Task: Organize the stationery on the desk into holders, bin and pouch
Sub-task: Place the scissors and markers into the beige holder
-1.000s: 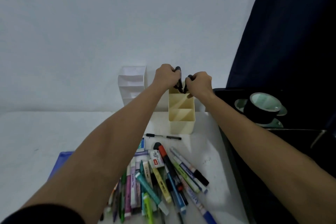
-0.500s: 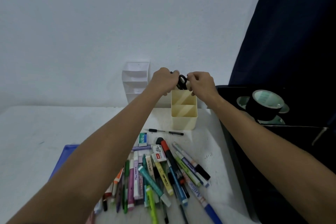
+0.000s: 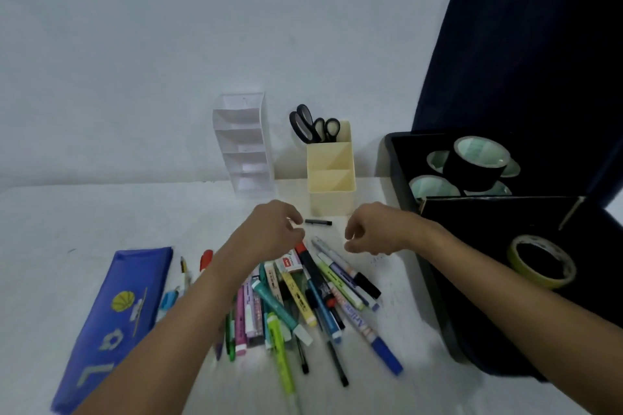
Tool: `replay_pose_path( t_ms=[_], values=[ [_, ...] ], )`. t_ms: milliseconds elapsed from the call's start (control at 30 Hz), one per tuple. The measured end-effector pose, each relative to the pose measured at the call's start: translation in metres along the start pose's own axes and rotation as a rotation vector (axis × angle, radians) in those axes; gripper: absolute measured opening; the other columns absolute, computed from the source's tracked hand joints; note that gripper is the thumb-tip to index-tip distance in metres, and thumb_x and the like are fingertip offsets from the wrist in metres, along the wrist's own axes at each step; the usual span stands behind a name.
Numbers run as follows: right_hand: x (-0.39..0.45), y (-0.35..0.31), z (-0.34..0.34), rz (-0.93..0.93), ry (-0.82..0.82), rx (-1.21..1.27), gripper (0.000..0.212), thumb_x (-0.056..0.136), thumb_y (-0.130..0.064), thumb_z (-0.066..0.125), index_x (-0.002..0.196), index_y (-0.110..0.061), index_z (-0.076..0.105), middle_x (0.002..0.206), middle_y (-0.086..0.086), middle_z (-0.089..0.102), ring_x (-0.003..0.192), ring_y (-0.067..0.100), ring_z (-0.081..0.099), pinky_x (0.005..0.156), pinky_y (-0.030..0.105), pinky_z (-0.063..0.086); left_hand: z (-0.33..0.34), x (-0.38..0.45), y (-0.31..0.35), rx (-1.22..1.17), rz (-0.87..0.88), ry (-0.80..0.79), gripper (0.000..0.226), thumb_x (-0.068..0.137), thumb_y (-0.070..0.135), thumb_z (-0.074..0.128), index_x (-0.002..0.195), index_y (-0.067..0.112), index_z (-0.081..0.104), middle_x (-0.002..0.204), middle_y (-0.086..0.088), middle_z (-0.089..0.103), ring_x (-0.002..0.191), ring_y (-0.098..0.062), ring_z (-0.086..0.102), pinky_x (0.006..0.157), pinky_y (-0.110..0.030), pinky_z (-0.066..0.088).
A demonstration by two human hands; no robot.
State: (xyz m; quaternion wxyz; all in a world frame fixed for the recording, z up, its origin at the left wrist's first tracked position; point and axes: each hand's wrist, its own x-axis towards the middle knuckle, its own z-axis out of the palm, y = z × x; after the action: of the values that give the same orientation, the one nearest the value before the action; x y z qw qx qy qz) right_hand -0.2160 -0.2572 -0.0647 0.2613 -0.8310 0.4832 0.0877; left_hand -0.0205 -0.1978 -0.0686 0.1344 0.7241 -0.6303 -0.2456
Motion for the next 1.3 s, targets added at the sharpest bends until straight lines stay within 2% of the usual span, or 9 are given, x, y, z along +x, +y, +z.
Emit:
replay_pose_path(
  t_ms=[200,333,433,567,800,967,1067,1200,1300],
  values=[
    [-0.005,0.006,0.020,0.094,-0.156,-0.116,0.039,0.081,-0.041,0.070,0.098,-0.006,0.070,0.071,0.005,0.068,0.051,0.015,0.058,0.045,0.021,0.044,0.037,-0.007,-0.010,0.023,-0.069,-0.002,0.026,0.087,0.028,0.062,0.078,0.005,0.070,0.081,-0.014,0.069,0.077,-0.025,0.068,0.066,-0.030,0.052],
    [-0.004,0.006,0.025,0.100,-0.190,-0.128,0.039,0.079,-0.041,0.072,0.090,-0.004,0.073,0.066,0.003,0.067,0.047,0.013,0.057,0.043,0.019,0.043,0.054,-0.006,-0.005,0.058,-0.117,-0.016,0.040,0.084,0.043,0.064,0.064,0.009,0.054,0.054,-0.005,0.055,0.051,-0.018,0.055,0.052,-0.026,0.045],
    [-0.003,0.006,0.028,0.098,-0.210,-0.120,0.036,0.080,-0.039,0.072,0.091,-0.004,0.072,0.063,0.002,0.066,0.047,0.013,0.057,0.044,0.019,0.043,0.063,-0.009,-0.001,0.092,-0.144,0.021,0.041,0.079,0.050,0.066,0.081,0.012,0.051,0.064,-0.001,0.054,0.057,-0.014,0.054,0.046,-0.025,0.037],
    [-0.002,0.007,0.029,0.090,-0.218,-0.091,0.034,0.080,-0.038,0.072,0.092,-0.005,0.073,0.062,0.000,0.065,0.046,0.010,0.056,0.042,0.017,0.042,0.074,-0.020,0.008,0.046,-0.107,0.075,0.038,0.079,0.038,0.068,0.089,0.015,0.040,0.080,-0.004,0.056,0.074,-0.021,0.059,0.056,-0.029,0.045],
    [0.001,0.011,0.027,0.124,-0.135,0.021,0.031,0.077,-0.033,0.073,0.094,-0.007,0.070,0.082,0.005,0.070,0.055,0.013,0.060,0.048,0.021,0.048,0.069,-0.026,0.007,-0.168,-0.160,0.074,0.034,0.082,0.024,0.064,0.107,0.013,0.044,0.083,-0.001,0.058,0.065,-0.012,0.056,0.048,-0.021,0.042],
    [0.000,0.010,0.022,0.111,-0.130,0.347,0.036,0.080,-0.025,0.068,0.112,-0.010,0.062,0.087,0.007,0.069,0.068,0.017,0.065,0.057,0.025,0.057,0.045,-0.030,0.003,-0.401,-0.164,0.132,0.032,0.083,0.027,0.062,0.110,0.022,0.045,0.091,-0.002,0.067,0.065,-0.019,0.067,0.054,-0.029,0.056],
    [-0.004,0.009,0.016,0.041,-0.142,0.606,0.031,0.083,-0.014,0.062,0.112,-0.004,0.061,0.087,0.011,0.064,0.070,0.019,0.064,0.063,0.031,0.058,0.027,-0.024,0.002,-0.513,-0.123,0.190,0.030,0.078,0.023,0.067,0.105,0.018,0.054,0.086,-0.004,0.070,0.063,-0.022,0.071,0.059,-0.039,0.060],
    [-0.001,0.004,-0.001,-0.056,0.051,0.797,0.019,0.087,-0.012,0.059,0.105,-0.007,0.061,0.101,0.011,0.069,0.084,0.020,0.067,0.080,0.037,0.058,-0.003,-0.011,0.011,-0.540,-0.060,0.259,0.029,0.077,0.023,0.066,0.103,0.019,0.056,0.082,-0.004,0.069,0.065,-0.022,0.071,0.063,-0.044,0.061],
    [0.009,-0.002,-0.028,-0.073,0.189,0.885,0.019,0.090,-0.020,0.059,0.108,-0.013,0.062,0.104,0.009,0.070,0.090,0.022,0.071,0.082,0.036,0.058,-0.029,0.009,0.026,-0.501,0.022,0.337,0.023,0.080,0.028,0.062,0.102,0.022,0.060,0.081,-0.001,0.071,0.071,-0.017,0.071,0.069,-0.043,0.060]
  ],
)
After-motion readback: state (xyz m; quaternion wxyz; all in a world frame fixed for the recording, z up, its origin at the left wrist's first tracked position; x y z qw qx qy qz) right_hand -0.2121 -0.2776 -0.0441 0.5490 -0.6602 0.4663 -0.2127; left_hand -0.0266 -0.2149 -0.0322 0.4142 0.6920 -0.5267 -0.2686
